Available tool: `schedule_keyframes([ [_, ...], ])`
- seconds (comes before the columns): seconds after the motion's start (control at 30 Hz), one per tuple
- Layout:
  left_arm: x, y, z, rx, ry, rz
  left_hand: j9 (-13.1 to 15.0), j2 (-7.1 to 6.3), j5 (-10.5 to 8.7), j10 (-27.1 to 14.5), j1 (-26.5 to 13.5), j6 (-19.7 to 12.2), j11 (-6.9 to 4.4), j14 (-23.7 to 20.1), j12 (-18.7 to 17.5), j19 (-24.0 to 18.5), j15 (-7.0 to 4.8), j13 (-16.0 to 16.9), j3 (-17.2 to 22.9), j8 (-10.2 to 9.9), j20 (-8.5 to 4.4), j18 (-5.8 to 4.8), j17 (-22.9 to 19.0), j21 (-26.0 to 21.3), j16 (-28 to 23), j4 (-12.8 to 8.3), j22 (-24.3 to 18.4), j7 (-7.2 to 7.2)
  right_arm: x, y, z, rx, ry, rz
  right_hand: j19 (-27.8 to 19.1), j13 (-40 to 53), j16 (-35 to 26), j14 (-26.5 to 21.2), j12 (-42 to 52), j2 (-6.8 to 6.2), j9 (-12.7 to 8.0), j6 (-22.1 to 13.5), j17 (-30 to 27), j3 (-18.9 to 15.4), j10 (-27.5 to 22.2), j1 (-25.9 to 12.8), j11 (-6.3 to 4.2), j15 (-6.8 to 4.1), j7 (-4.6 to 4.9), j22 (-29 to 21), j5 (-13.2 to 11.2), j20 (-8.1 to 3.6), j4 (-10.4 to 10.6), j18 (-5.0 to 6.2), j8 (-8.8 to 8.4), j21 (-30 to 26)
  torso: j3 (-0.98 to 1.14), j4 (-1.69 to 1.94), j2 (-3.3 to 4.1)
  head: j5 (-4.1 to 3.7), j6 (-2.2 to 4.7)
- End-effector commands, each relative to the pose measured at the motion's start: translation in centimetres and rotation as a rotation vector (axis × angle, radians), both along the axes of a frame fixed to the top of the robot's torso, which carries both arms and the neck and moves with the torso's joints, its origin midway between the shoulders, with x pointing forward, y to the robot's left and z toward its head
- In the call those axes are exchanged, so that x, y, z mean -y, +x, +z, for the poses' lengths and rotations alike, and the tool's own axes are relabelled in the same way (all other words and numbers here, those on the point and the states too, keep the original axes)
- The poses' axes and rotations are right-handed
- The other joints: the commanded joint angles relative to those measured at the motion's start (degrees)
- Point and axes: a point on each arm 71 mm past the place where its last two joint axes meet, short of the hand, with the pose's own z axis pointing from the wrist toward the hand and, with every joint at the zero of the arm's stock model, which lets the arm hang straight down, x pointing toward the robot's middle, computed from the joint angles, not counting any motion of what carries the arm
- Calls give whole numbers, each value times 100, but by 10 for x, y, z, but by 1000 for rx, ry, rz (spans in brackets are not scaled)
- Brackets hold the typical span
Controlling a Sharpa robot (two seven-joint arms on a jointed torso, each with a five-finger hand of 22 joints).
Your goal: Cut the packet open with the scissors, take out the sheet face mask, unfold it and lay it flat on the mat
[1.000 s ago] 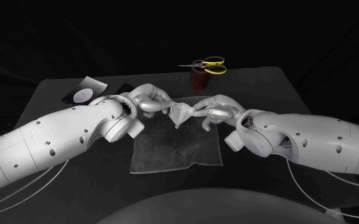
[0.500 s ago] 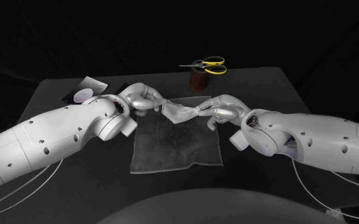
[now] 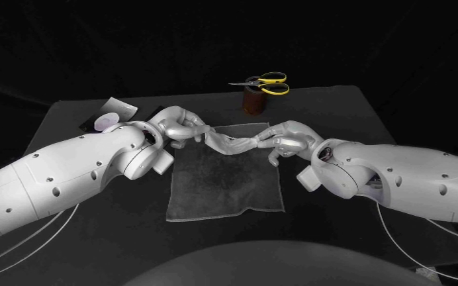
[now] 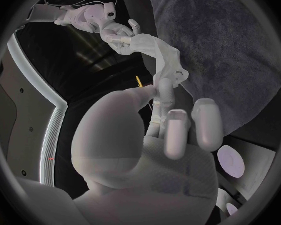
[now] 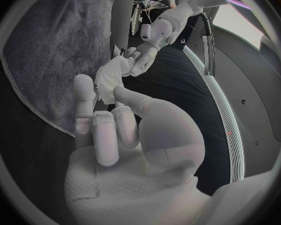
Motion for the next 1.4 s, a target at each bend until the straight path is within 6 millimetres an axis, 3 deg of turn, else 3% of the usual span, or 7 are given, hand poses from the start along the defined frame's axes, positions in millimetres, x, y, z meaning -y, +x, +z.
schedule_keyframes([
  [0.03,0,-1,0,-14,-19,15,511,13,20,97,-10,-6,-65,548,34,47,-41,9,277,25,6,-94,1301,36,15,-233,1,-35,1,0,0,0,-2,1,39,399,23,287,38,-19,709,31,695,32,40,6,15,-53,0,190,30,7,6,65,470,19,2,-3,2,1,0],
  [0.63,-8,-3,1,-36,-29,69,524,-1,20,103,-24,-5,-68,552,39,52,-43,15,297,33,5,-95,1310,39,19,-241,6,-38,3,7,1,12,-4,-35,37,398,22,287,37,-25,715,35,693,38,41,3,12,-55,-3,188,29,5,3,66,476,14,3,7,6,6,0],
  [1.1,-20,-6,3,-17,-28,135,543,-21,20,113,-52,-2,-72,554,44,61,-47,20,325,44,1,-97,1314,46,20,-246,17,-43,-4,20,5,38,-20,-55,36,375,20,285,16,-25,720,34,686,47,28,0,10,-57,-4,186,29,3,3,67,479,10,4,11,4,60,0],
  [1.4,-31,-11,-3,-19,-13,179,554,-24,20,123,-63,2,-76,555,47,70,-51,23,346,50,-1,-100,1317,52,21,-249,29,-47,-2,23,5,35,-35,-65,37,374,20,284,15,-26,722,33,682,50,28,-1,10,-58,-4,187,29,2,3,67,481,14,-7,-3,3,88,0],
])
